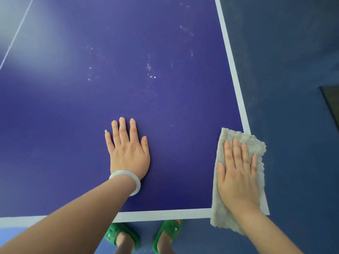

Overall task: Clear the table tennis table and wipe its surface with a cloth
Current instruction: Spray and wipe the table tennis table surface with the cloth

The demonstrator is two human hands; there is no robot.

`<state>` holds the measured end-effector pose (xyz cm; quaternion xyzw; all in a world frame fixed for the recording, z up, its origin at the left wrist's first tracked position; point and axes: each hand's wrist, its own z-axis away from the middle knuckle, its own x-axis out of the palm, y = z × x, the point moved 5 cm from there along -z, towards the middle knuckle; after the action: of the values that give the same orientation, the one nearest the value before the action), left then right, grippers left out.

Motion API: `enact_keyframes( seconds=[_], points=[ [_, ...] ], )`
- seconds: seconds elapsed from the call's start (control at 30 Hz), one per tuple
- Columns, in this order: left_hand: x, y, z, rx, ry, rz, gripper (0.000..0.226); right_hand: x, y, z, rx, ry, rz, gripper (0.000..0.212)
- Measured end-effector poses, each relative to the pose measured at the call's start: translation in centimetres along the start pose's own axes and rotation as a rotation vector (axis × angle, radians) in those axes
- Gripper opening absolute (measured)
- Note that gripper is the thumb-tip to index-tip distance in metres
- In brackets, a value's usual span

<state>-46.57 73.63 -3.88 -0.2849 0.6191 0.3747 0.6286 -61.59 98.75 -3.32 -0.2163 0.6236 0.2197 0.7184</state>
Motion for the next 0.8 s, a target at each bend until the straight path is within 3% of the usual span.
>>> enact_keyframes(
  seconds=[0.1, 0.3, 0.5, 0.63, 0.8],
  points=[
    [-0.1, 0.0, 0.0, -0.002, 0.001, -0.004, 0.068, -0.2, -4.3, -3.4, 0.035, 0.027, -0.011, 0.062],
    [-0.1, 0.0, 0.0, -0.006, -0.016, -0.017, 0.068, -0.6, -10.7, -9.3, -0.239, 0.031, -0.014, 0.064],
    [0.0, 0.0, 0.1, 0.017, -0.010, 0.017, 0.064, -1.0, -8.1, -9.4, 0.165, 0.032, -0.051, 0.060],
    [0.0, 0.0, 0.2, 0.034, -0.036, 0.053, 0.063, -0.2, -14.2, -6.6, 0.055, 0.047, -0.043, 0.064],
    [-0.9, -0.8, 0.1, 0.093, -0.043, 0.140, 0.057, -0.3, -18.6, -10.8, -0.030, 0.050, 0.003, 0.067]
  ],
)
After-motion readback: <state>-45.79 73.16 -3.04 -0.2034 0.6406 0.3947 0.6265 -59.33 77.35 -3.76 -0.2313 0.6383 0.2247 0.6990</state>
